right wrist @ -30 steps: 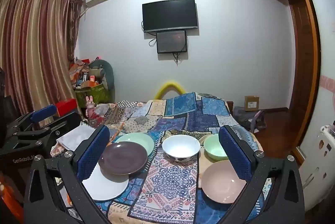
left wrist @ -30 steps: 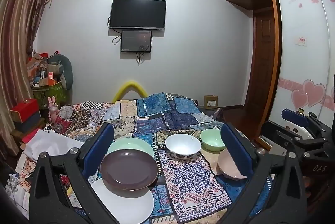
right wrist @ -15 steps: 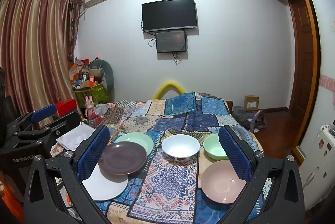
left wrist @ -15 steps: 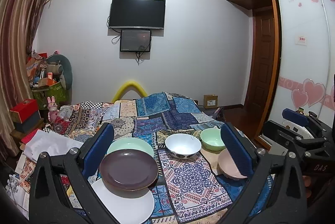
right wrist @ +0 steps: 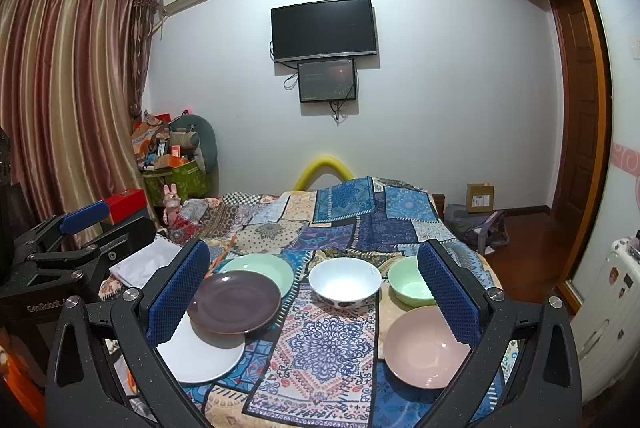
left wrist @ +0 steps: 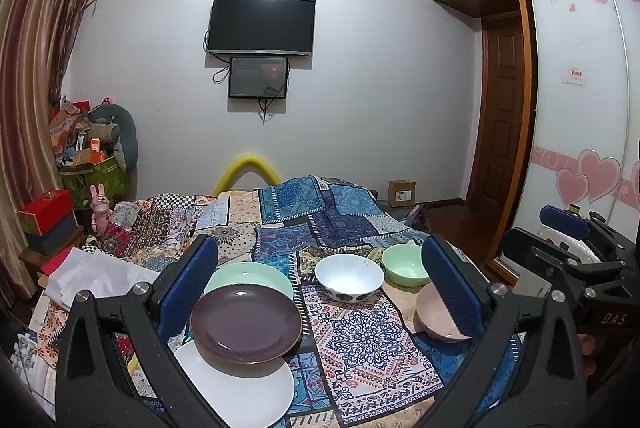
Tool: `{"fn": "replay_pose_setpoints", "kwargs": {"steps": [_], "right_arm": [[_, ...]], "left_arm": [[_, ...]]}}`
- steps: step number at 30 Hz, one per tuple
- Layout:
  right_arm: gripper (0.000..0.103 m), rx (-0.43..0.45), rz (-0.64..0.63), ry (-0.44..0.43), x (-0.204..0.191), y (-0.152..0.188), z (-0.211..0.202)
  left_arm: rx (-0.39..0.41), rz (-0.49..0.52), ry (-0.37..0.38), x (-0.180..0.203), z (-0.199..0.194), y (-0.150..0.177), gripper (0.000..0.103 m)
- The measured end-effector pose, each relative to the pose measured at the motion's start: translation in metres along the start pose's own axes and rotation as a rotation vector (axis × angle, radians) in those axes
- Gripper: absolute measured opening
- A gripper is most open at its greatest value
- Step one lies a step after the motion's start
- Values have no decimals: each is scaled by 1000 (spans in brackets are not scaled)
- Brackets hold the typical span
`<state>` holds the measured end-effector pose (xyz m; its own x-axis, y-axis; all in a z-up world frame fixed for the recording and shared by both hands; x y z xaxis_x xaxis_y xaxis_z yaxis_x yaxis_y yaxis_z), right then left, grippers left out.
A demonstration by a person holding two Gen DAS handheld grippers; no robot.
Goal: Organize plates and bowls
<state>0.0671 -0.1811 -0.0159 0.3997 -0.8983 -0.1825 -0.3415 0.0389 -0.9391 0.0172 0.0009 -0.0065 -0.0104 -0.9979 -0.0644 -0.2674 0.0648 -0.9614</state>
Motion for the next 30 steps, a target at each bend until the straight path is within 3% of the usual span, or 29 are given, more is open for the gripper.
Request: {"fn": "replay_pose_setpoints", "kwargs": {"steps": [30], "right_arm": [[103,-9,7,-7,-1,4,2]], "left_arm": [[2,9,8,2,-4,-3,103]]}}
Point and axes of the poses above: each gripper's, at about its wrist camera, not at the fingertips, and z roughly the way its jaws point, x to its right, y to its underside, the point moved 1 cm from there along z, roughly the way its jaws point, and after that the axes turned 7 degrees about z, right-handed, at the moved point
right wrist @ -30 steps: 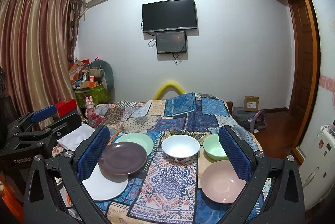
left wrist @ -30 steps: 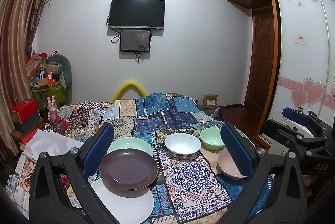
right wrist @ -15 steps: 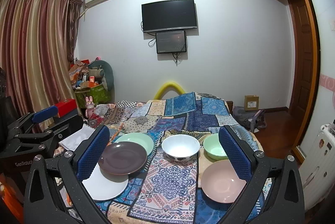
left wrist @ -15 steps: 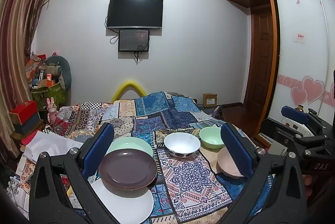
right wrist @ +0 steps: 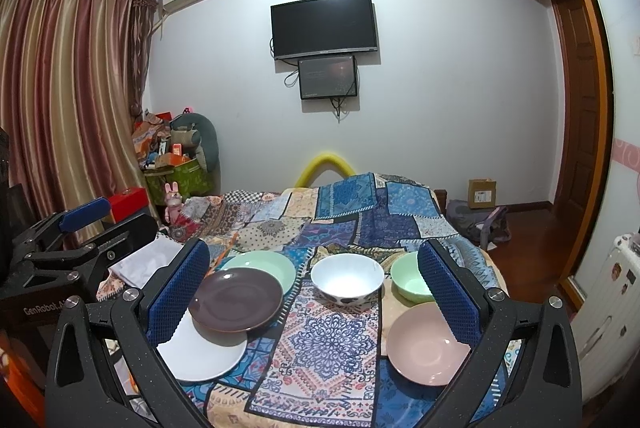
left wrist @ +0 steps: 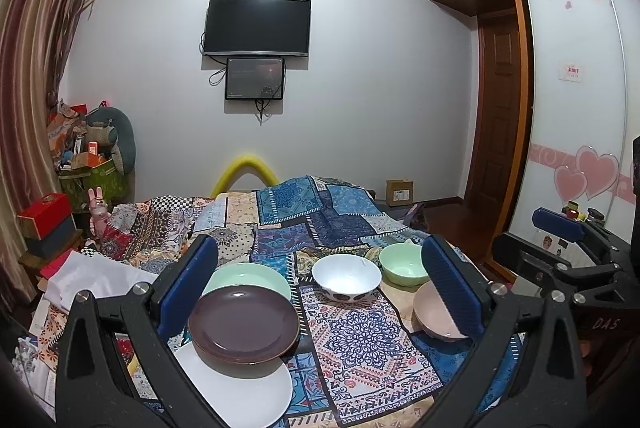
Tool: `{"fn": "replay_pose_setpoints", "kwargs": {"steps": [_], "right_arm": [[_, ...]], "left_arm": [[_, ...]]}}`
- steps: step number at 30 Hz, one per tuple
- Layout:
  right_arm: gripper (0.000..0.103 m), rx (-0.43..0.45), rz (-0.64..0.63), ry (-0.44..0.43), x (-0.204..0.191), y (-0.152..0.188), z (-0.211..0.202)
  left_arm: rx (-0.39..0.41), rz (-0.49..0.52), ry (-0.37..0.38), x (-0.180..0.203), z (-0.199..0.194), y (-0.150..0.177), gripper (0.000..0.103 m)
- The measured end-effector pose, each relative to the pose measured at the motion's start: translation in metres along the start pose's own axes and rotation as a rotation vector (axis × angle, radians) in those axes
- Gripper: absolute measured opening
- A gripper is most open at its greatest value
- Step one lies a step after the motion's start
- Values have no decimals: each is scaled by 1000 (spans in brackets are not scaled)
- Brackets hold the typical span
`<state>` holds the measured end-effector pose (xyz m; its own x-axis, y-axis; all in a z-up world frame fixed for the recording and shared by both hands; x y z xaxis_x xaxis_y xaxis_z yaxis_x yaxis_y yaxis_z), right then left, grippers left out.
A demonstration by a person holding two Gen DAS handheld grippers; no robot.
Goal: Organize plates and bowls
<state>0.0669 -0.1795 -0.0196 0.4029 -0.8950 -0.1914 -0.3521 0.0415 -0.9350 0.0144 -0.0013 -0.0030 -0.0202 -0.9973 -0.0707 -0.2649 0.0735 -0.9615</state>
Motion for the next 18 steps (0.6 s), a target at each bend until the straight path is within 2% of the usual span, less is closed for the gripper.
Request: {"fn": "replay_pose_setpoints", "kwargs": {"steps": [18], "right_arm": [[103,-2,-1,-3,0,1,2]], "left_arm": [[-11,-13,1,-3,5,2,103]]}}
Point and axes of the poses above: each gripper's, at about its wrist camera, not at the fingertips, and z roughly the way its jaws point, x to its right, y to its underside, the point moved 1 cm from there along z, roughly the way its jaws point, and after that the axes turned 7 degrees about z, right-handed, at the moved point
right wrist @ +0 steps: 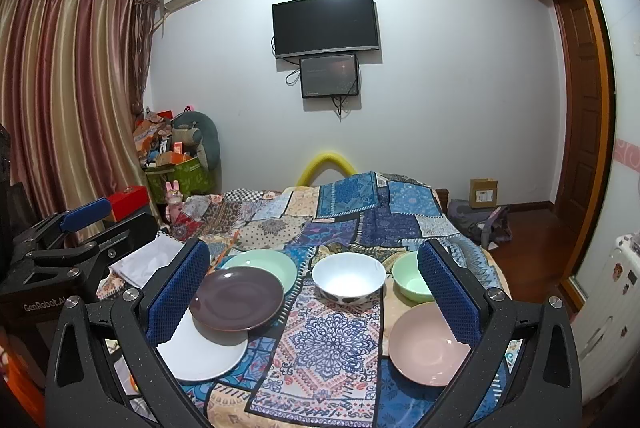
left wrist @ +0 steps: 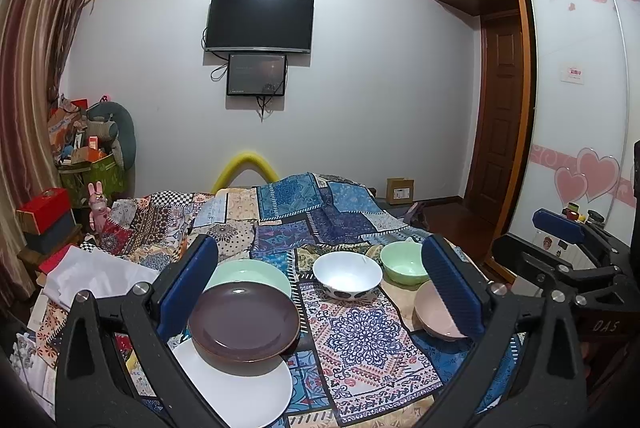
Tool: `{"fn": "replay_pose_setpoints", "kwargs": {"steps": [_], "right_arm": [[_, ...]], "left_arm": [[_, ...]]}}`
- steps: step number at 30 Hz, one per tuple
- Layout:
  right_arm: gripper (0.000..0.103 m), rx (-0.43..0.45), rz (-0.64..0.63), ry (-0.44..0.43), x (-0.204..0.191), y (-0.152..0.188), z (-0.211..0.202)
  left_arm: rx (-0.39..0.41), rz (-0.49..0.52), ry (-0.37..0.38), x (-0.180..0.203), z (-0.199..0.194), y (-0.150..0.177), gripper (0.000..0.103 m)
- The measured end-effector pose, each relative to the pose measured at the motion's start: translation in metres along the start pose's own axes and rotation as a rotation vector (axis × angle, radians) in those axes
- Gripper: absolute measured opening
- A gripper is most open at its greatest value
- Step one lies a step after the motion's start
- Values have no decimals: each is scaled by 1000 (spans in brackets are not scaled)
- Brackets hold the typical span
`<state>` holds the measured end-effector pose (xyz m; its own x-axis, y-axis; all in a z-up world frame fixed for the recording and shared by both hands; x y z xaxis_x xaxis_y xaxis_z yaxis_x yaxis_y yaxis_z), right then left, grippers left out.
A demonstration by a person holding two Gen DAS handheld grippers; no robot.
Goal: Organize plates and bowls
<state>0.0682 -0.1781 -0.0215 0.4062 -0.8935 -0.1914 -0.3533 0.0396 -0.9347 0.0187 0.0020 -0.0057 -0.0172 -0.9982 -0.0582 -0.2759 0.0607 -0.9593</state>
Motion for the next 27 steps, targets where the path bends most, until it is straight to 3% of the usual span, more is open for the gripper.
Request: {"fn": "replay_pose_setpoints", "kwargs": {"steps": [12,21,23,27], "right_arm": [[103,-64,-2,-19,-4,7,35],[103,-161,-8,-43,-11,22,90],[103,-179,-5,-47,-11,25,99],[101,-226,0,-57,-14,32,120]], "left_arm": [[-64,-13,3,-20,28,13,103],[-199,-79,8,-70,77,32,103],[-237,-105,-5,-85,89,39,92],[-312,-123,-34,-111,112,51,86]]}}
Point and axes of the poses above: each gripper's, at about its wrist camera, not at the fingertips, and z roughly the way its jaws point, x to its right, y to its underside, the point moved 1 cm from there along z, roughly the way its jaws point, and after that the axes turned 7 degrees about z, right-handed, at the moved point
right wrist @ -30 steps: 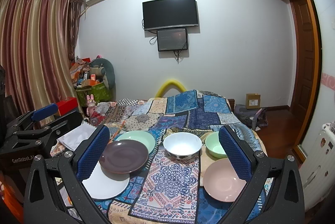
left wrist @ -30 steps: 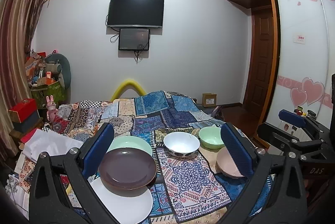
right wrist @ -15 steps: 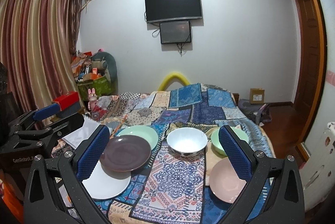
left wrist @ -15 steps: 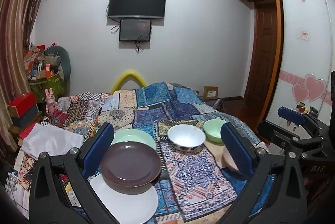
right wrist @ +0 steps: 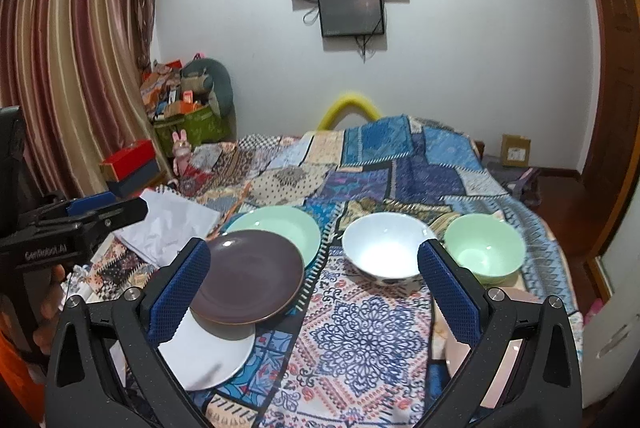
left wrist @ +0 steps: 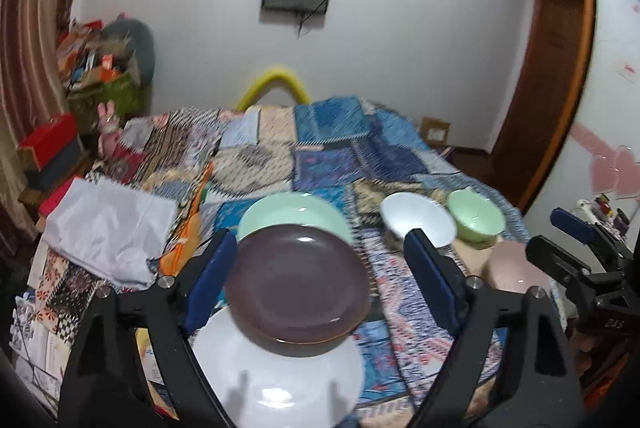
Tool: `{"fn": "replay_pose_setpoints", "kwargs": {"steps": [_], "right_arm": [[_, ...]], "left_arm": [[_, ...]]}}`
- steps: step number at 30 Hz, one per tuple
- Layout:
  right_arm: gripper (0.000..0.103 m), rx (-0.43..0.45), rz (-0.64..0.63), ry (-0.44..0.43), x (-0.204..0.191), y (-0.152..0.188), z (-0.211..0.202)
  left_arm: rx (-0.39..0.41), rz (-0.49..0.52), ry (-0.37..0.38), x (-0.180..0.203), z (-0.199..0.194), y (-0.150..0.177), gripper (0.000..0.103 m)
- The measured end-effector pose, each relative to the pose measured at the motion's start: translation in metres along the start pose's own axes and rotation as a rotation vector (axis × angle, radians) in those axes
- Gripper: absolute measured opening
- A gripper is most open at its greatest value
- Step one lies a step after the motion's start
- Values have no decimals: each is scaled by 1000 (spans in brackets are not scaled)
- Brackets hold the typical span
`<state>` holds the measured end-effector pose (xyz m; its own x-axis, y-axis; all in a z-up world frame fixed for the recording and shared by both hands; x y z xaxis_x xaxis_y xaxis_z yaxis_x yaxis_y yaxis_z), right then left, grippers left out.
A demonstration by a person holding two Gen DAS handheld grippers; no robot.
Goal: Organize plates and bowls
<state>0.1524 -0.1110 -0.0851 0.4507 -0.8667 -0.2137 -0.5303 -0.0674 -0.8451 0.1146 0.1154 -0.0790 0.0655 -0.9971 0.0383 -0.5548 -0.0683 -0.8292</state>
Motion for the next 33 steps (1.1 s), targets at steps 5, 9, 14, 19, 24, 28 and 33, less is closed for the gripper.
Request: {"fn": "replay_pose_setpoints", "kwargs": {"steps": [5,9,14,19,24,28,33], "right_arm": [[92,-65,6,-11,0,3,32],[88,-128,25,-33,2,6,59],[88,-157,22,-39,0,10,74],[88,-190,40,-56,-2,15,90],[88,-237,30,-51,-5,23,103],[88,-263,18,-39,-5,29,113],[83,-301,17,-24,-1,36,132]], "left_arm": [[-78,7,-25,-31,22,-3,78],[-127,50,-83,-55,27,-8,74],[-205,118,-179,-82,27,-6,72],[-269,127,-191,-96,44,3,70],[-318,83,-91,-94,81,18,70],[-387,73,-41,-88,123,34,70],[-451,49,9,-90,162,49,70]]}}
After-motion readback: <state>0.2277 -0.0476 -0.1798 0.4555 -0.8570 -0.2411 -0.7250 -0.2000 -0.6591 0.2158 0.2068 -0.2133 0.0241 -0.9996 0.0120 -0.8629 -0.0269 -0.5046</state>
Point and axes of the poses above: each gripper's, at about its wrist camera, not at the fingertips, and z roughly the way its jaws point, x to its right, y to its underside, the point moved 1 cm from there along z, roughly the way its jaws point, and after that the axes turned 7 degrees about z, right-handed, at the moved point
